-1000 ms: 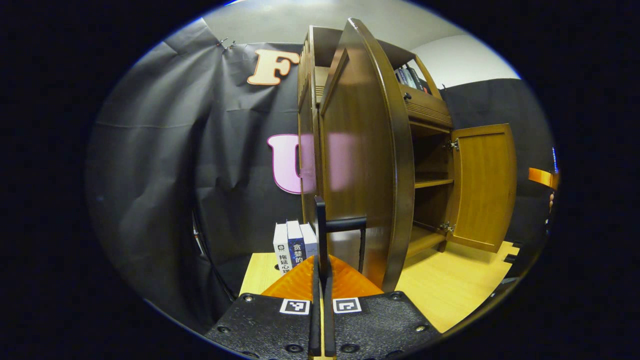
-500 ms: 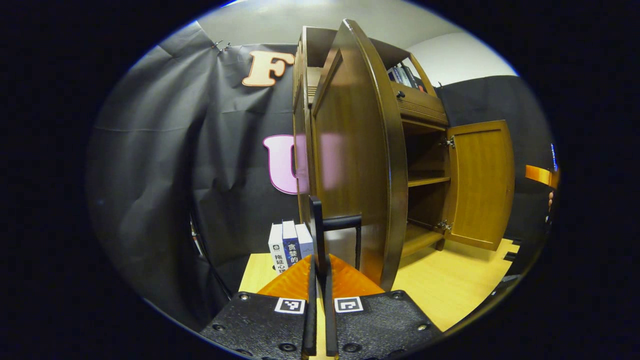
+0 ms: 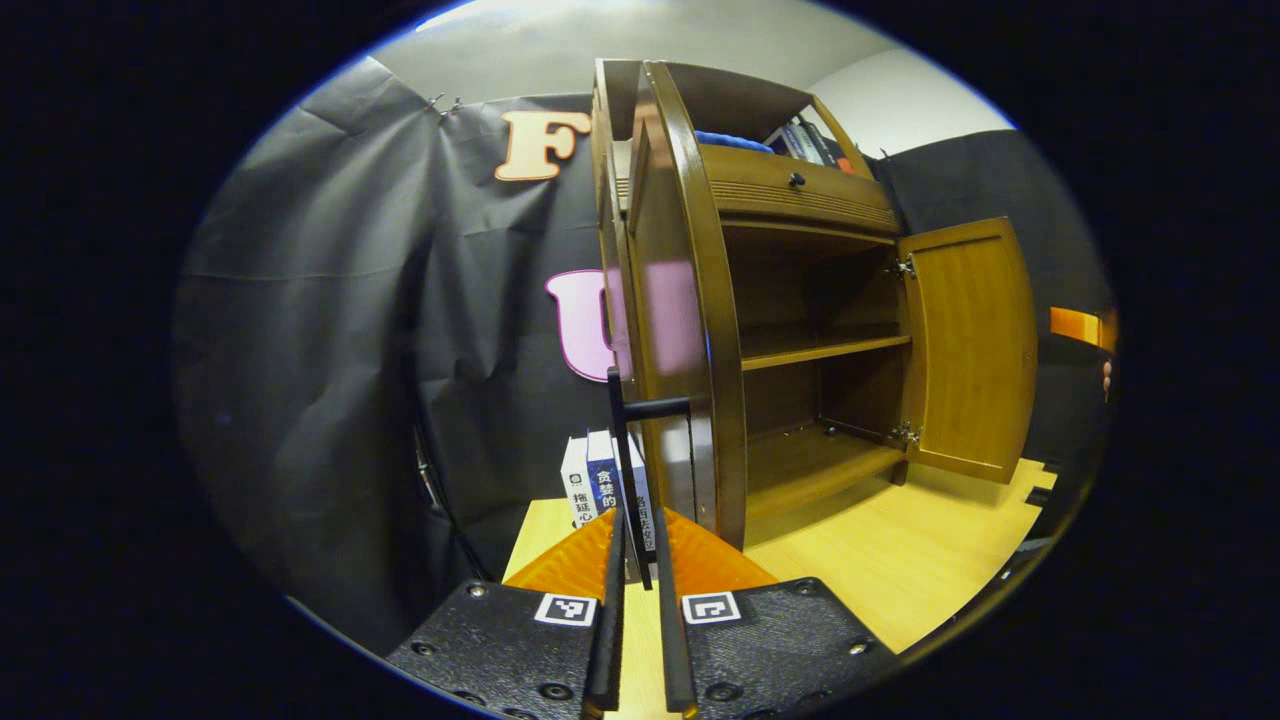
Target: Open the right door of the double-door shoe cabinet with the right hand, and open the left door with the left hand.
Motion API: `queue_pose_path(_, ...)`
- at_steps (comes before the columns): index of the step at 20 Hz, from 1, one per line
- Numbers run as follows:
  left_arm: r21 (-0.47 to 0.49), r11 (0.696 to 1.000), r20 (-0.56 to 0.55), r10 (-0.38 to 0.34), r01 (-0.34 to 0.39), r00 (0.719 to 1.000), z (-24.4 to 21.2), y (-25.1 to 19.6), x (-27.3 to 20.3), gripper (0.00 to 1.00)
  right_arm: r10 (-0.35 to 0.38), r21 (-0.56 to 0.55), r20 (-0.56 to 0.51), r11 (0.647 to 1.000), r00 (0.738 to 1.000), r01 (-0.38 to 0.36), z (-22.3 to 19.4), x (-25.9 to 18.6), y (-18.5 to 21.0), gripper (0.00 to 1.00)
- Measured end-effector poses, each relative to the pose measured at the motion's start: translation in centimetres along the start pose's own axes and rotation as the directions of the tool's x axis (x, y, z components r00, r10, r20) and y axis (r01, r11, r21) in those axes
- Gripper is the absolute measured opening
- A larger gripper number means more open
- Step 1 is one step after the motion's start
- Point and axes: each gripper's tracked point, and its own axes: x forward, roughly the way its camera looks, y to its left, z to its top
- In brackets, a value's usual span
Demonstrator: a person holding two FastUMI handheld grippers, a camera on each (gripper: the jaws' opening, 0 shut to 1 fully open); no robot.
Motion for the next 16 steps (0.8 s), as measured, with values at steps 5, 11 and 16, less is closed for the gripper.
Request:
queue_pose_path(5, -0.062, 0.994, 0.095, 0.097, -0.091, 0.991, 3.0, -0.3, -3.4, 0.36, -0.005, -0.002, 0.004, 1.0, 1.0, 0.005, 0.3, -0.4, -0.7, 0.98)
queue_pose_path(11, -0.032, 0.99, 0.236, 0.144, -0.141, 0.961, 7.2, -3.7, -7.6, 0.79, -0.007, 0.037, 0.031, 0.999, 0.999, 0.006, 1.3, -1.1, -1.5, 0.98)
queue_pose_path(16, -0.047, 0.988, 0.299, 0.157, -0.15, 0.941, 10.4, -6.5, -9.0, 0.99, -0.019, 0.033, 0.056, 0.999, 0.998, 0.017, 2.7, -1.6, -2.6, 0.98)
